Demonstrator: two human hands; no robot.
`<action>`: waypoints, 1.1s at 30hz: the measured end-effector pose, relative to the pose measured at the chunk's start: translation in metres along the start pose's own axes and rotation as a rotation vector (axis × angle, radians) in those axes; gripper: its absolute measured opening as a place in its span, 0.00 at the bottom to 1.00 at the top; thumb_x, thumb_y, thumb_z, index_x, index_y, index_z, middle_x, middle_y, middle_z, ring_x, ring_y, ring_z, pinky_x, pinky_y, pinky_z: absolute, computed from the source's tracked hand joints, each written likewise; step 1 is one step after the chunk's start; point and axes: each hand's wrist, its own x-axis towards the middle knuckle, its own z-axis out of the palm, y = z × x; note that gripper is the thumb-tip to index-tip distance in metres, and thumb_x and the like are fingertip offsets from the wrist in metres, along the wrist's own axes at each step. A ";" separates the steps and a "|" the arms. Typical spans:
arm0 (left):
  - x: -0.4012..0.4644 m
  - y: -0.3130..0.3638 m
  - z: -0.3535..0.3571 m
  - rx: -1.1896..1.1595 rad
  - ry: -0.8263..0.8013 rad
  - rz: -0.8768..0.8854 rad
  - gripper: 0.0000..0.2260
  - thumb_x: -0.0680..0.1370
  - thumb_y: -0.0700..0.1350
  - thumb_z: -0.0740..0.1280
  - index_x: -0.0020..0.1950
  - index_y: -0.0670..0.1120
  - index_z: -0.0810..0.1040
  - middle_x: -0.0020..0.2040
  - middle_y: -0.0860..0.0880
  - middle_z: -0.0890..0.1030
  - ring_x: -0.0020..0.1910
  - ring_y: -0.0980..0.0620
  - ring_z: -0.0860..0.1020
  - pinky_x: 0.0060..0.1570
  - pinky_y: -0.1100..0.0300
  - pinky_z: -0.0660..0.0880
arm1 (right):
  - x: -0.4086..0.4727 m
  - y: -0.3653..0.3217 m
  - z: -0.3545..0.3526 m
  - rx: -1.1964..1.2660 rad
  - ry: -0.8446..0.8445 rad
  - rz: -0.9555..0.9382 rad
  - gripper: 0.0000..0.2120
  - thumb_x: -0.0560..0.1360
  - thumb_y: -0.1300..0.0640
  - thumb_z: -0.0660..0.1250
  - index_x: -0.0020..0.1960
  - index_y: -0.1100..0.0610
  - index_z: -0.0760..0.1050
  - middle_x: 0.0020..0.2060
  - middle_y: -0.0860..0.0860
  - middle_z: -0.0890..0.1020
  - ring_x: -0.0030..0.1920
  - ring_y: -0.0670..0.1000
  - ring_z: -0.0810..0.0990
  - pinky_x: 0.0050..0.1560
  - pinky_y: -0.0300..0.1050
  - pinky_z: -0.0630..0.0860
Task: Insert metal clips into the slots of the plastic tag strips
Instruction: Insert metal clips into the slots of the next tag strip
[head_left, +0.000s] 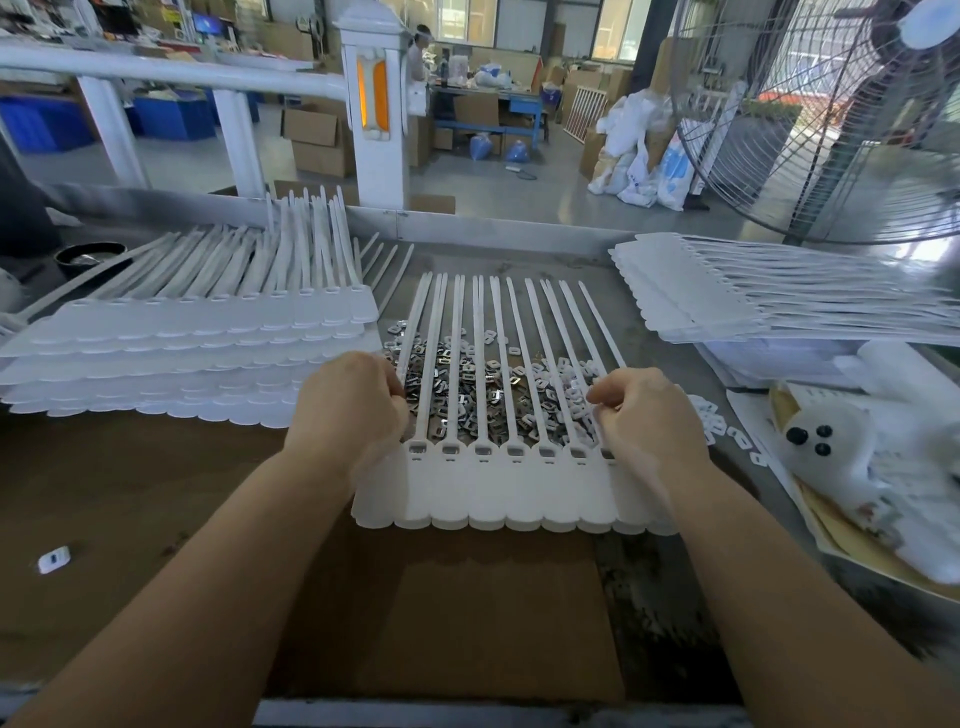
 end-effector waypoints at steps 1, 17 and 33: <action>0.001 -0.002 -0.001 0.027 -0.004 -0.003 0.08 0.72 0.37 0.64 0.43 0.45 0.82 0.39 0.47 0.81 0.38 0.48 0.78 0.39 0.59 0.74 | 0.001 0.000 0.000 -0.010 -0.018 -0.011 0.11 0.77 0.62 0.62 0.54 0.54 0.80 0.51 0.52 0.82 0.51 0.52 0.79 0.54 0.47 0.75; 0.012 -0.018 -0.011 0.242 -0.114 -0.083 0.07 0.74 0.39 0.67 0.49 0.48 0.81 0.44 0.47 0.81 0.44 0.46 0.76 0.44 0.56 0.73 | 0.004 -0.004 0.012 -0.157 -0.024 -0.069 0.11 0.75 0.64 0.65 0.51 0.52 0.82 0.51 0.53 0.81 0.44 0.53 0.80 0.50 0.50 0.78; -0.015 0.037 0.035 -0.030 -0.210 0.323 0.10 0.78 0.44 0.63 0.56 0.50 0.80 0.54 0.52 0.76 0.54 0.52 0.73 0.54 0.59 0.71 | 0.002 -0.004 0.011 -0.025 0.071 -0.063 0.09 0.75 0.60 0.64 0.50 0.52 0.81 0.50 0.52 0.76 0.48 0.52 0.75 0.50 0.44 0.71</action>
